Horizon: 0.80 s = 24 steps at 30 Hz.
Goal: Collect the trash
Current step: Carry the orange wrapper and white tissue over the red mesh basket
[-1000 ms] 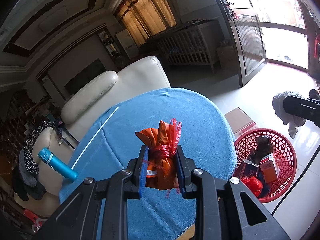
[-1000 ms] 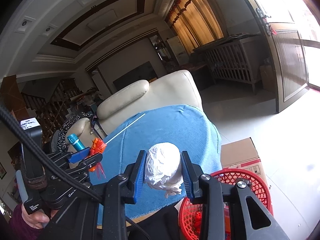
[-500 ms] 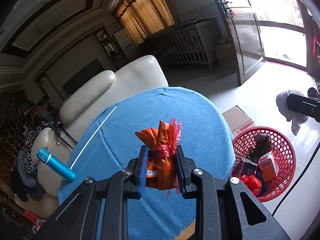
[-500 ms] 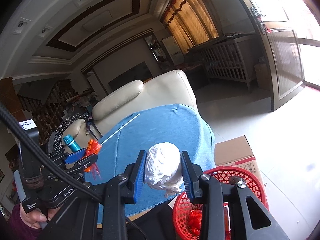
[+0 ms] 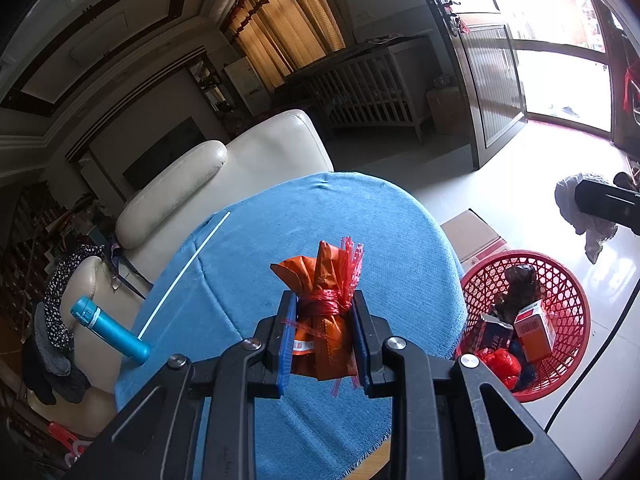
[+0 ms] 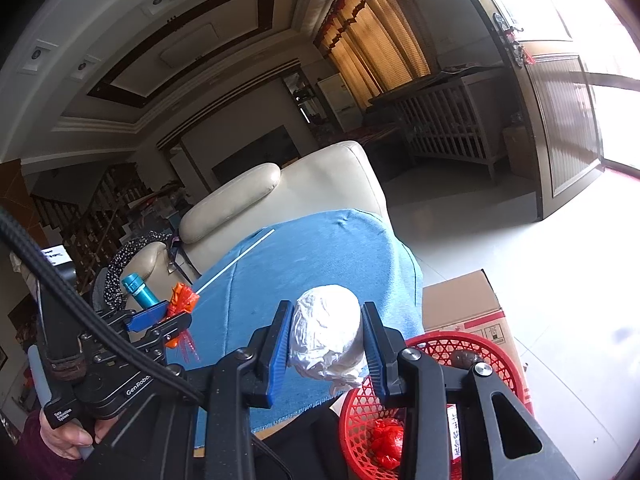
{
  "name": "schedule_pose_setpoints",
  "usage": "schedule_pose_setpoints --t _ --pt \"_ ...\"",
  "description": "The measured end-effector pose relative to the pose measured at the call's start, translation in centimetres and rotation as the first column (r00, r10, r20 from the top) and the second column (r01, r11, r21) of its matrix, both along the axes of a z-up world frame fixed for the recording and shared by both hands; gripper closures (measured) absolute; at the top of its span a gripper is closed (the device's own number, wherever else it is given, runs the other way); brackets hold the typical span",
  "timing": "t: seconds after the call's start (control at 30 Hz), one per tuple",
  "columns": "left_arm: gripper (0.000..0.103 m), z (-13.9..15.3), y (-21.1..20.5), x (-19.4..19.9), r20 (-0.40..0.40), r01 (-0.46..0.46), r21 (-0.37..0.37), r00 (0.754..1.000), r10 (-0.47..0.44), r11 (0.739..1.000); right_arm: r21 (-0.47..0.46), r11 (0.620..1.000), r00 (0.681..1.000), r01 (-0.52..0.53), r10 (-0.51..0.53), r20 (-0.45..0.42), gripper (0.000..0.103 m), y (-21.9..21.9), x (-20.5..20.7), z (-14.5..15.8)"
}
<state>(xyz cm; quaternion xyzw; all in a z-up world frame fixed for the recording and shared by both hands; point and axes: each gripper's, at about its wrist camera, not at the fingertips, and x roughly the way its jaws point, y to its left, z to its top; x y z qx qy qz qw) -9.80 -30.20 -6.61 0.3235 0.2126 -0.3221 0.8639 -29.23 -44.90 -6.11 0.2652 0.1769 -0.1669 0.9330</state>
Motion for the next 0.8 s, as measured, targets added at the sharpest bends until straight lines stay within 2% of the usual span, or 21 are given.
schedule_pose_setpoints --t 0.8 --pt "0.075 -0.5 -0.49 -0.3 -0.013 0.021 0.017 1.0 -0.021 1.0 0.018 1.0 1.0 0.023 -0.023 0.0 0.066 -0.64 -0.48 -0.56"
